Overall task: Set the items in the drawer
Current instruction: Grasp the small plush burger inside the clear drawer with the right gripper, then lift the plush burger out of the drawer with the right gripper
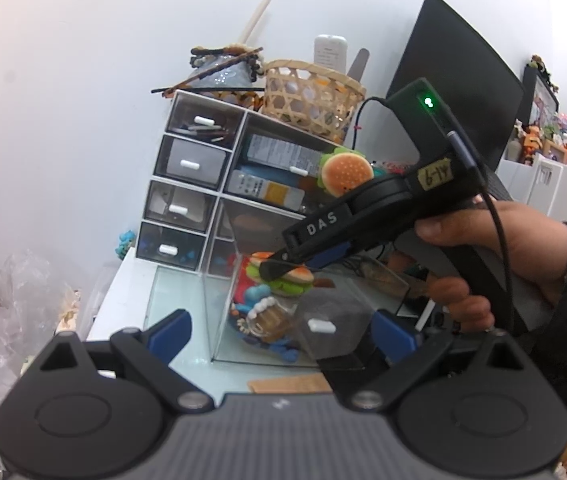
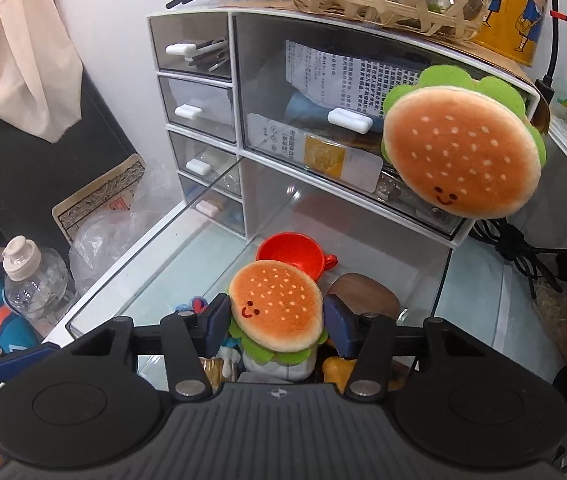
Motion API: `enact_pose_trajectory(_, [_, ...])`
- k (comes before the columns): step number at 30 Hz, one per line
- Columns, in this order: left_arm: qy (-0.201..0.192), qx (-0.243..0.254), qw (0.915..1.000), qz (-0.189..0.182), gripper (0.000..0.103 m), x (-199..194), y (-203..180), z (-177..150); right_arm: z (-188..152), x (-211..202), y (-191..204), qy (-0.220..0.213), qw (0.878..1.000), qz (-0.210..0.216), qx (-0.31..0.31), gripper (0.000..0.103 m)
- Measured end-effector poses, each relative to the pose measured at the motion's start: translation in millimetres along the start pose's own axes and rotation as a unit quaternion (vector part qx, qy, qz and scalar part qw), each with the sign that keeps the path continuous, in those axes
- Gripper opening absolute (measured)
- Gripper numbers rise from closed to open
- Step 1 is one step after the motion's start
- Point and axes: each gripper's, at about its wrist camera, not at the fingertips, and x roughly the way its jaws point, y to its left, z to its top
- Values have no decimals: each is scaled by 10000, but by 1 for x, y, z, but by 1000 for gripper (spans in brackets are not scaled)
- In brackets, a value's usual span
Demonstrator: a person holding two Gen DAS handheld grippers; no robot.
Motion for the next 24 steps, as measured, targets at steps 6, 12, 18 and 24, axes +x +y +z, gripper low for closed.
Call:
enact_pose_trajectory(6, [-3, -7, 10000, -4, 98, 0, -1, -1, 2, -8, 5, -65, 10000, 25, -30, 55])
enact_pose_trajectory(12, [6, 31, 10000, -17, 98, 0, -2, -1, 4, -17, 8, -123, 9999, 11, -53, 55])
enact_pose_trajectory(18, [-10, 100, 9999, 19, 98, 0, -5, -2, 5, -31, 13, -189, 9998, -17, -114, 55])
enact_pose_trajectory(24, [-34, 130, 9999, 74, 98, 0, -6, -3, 3, -49, 17, -243, 9996, -66, -160, 55])
